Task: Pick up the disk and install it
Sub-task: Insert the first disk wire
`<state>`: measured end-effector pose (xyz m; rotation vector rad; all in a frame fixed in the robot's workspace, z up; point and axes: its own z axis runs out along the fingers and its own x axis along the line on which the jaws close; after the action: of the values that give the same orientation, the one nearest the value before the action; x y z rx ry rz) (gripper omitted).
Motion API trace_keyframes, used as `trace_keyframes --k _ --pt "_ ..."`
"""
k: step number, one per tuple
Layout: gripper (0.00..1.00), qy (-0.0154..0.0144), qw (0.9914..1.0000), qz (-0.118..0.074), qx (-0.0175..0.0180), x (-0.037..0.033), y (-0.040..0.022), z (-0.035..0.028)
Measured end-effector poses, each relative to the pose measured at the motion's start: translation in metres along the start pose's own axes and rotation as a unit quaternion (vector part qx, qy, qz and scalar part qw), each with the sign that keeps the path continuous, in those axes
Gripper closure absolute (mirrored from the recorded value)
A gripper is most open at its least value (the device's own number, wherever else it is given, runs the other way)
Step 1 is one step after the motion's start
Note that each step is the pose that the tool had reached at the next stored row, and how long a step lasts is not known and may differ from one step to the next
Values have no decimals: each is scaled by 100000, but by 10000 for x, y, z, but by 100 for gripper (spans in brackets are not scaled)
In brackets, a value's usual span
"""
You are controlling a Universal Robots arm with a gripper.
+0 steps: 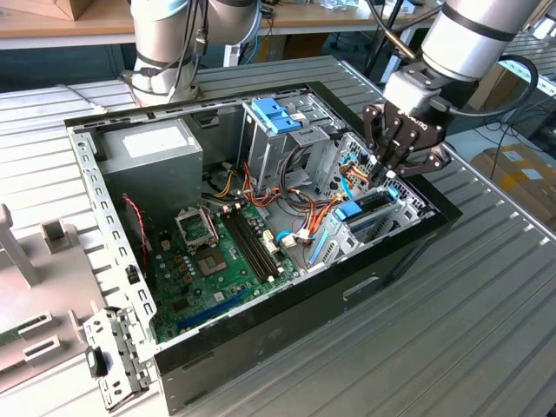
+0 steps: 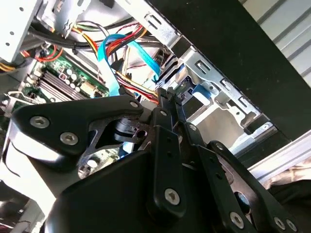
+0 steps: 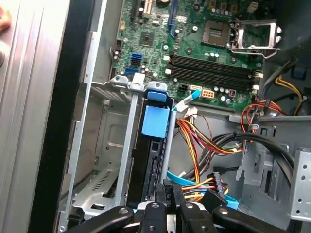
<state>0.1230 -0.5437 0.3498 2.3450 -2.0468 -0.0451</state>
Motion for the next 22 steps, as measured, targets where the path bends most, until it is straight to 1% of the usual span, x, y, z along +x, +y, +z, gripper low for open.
trace_keyframes --k 2,3,5,6,7,9,10,12,13,14,15,17,20,22 --pt "83 -71 99982 1920 5 0 0 2" --pt "83 -138 99938 3517 8 0 0 4" --pt "83 -245 99812 6123 15 0 -1 7" --pt "83 -275 99759 6932 17 0 -1 8" --pt "83 -317 99684 7931 21 0 -1 8" --pt "83 -320 99681 7978 22 0 -1 8" --pt "83 -485 99680 7980 34 3 0 8" --pt "83 -2300 99660 7917 130 9 1 8" --pt "83 -3600 99625 7869 205 12 1 8" --pt "83 -4390 99595 7846 250 18 2 8" --pt "83 -4475 99591 7843 254 35 4 8" --pt "83 -4471 99591 7845 253 86 11 8" --pt "83 -4468 99592 7836 252 208 29 8" --pt "83 -4473 99591 7843 253 226 35 11"
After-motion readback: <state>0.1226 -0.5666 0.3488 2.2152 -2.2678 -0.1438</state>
